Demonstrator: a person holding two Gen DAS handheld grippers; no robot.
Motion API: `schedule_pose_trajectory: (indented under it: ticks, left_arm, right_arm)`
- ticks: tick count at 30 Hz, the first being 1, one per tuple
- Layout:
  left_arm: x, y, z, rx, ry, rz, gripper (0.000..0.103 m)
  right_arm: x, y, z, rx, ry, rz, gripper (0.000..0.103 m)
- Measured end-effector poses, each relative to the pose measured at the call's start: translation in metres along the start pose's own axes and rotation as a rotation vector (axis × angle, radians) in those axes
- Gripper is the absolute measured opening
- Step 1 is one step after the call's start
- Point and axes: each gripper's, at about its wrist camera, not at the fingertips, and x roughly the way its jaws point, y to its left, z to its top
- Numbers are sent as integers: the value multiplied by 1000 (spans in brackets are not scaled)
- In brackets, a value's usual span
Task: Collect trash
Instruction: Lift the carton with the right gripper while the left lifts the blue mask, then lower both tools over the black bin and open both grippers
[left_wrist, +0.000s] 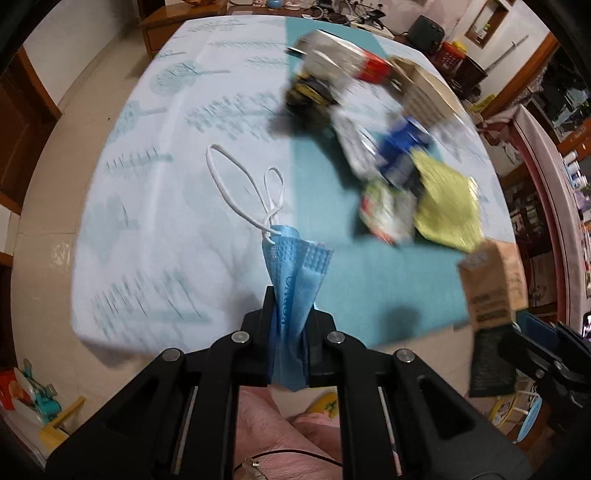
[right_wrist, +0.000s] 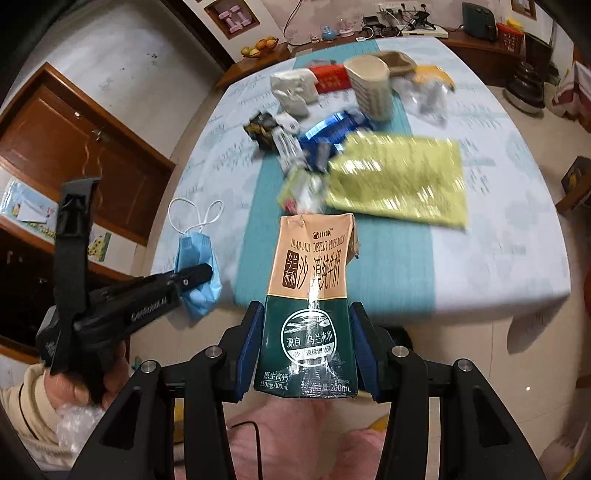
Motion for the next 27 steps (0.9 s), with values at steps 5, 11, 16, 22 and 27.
schedule_pose_trajectory:
  ticks: [5,11,16,22,27]
  left_arm:
    - [0,-52,-65,46,-10,3,8]
    - [20,-91,-120,106,49,20,8]
    - [51,-109,-149,151,92,38,8]
    - [111,-124,-174,211,128,49,8]
    - [170,-126,-191,222,158,44,8]
  right_arm:
    - [3,-39,-57,36,27,8,47]
    - [25,-84,-111,147,62,3,47]
    - [63,-124,-147,245,93,0,47]
    - [132,-168,-183,350,144,-16,47]
    - [194,-191,-205,393,181,-40,47]
